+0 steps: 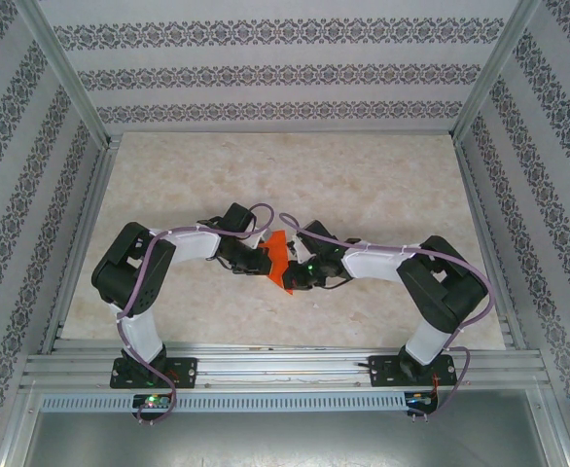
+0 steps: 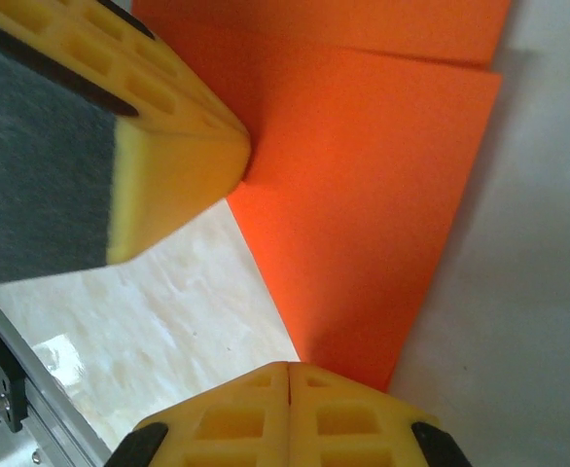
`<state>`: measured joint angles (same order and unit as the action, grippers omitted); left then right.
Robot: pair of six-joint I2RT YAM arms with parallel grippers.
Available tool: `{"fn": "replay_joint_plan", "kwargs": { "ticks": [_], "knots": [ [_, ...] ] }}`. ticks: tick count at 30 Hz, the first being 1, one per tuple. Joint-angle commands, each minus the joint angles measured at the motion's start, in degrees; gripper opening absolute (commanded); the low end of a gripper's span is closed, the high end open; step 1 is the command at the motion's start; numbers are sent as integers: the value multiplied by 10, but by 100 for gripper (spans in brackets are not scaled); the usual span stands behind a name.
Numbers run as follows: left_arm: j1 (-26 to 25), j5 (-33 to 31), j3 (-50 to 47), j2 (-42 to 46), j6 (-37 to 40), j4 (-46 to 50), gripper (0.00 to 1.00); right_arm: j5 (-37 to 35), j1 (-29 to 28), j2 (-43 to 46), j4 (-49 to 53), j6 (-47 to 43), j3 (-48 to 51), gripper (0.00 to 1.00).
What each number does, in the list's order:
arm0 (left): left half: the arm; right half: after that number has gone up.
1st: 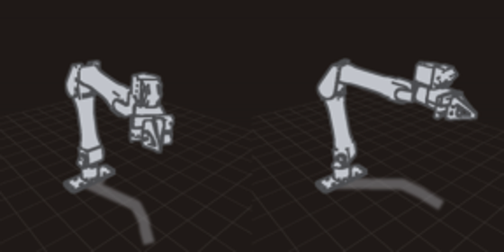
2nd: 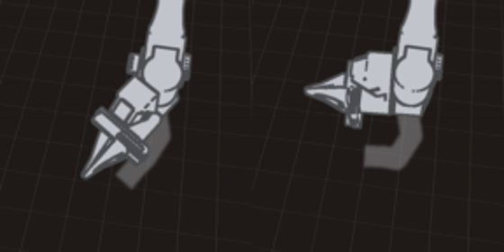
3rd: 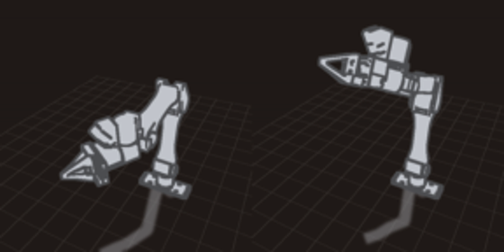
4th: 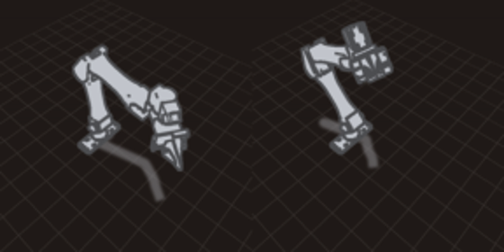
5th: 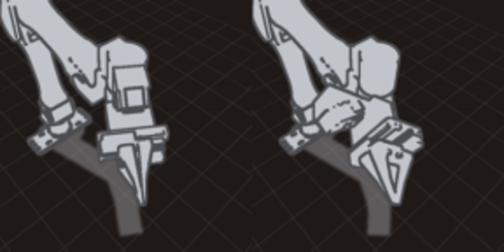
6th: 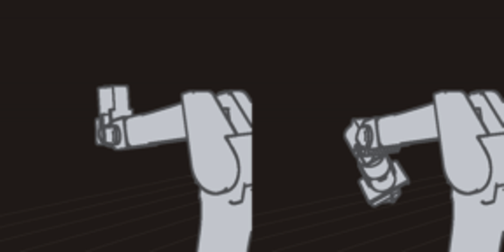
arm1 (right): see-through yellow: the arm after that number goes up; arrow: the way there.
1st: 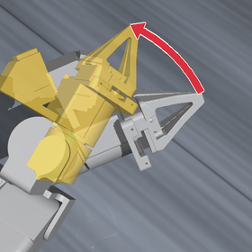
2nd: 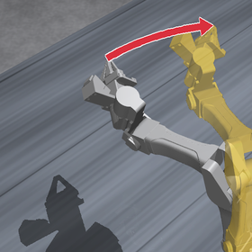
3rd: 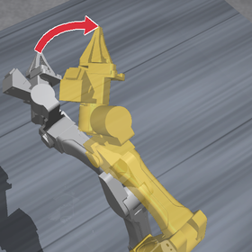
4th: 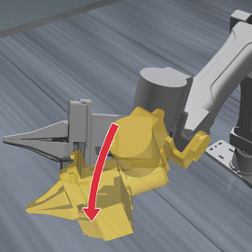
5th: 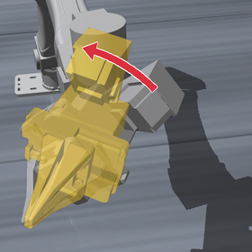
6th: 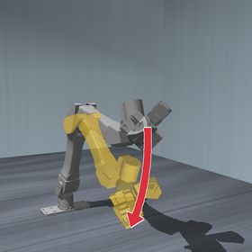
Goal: Fold a paper plane with a square sheet of paper (fold left side to right side)
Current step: Third fold the triangle at the center of the table.
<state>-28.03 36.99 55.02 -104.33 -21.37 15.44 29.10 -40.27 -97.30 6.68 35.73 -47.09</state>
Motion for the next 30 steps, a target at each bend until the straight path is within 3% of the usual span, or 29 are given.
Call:
{"fn": "replay_joint_plan", "kwargs": {
  "ticks": [1,14,30],
  "knots": [
    [-1,-32,-2,-11,11,21,0,11,-1,-17,-15,4,-24,0],
    [0,-35,1,-13,8,27,0,5,-6,-60,-6,-4,-52,0],
    [1,-58,11,-26,7,45,0,-15,-8,-44,31,-11,9,0]
  ]
}}
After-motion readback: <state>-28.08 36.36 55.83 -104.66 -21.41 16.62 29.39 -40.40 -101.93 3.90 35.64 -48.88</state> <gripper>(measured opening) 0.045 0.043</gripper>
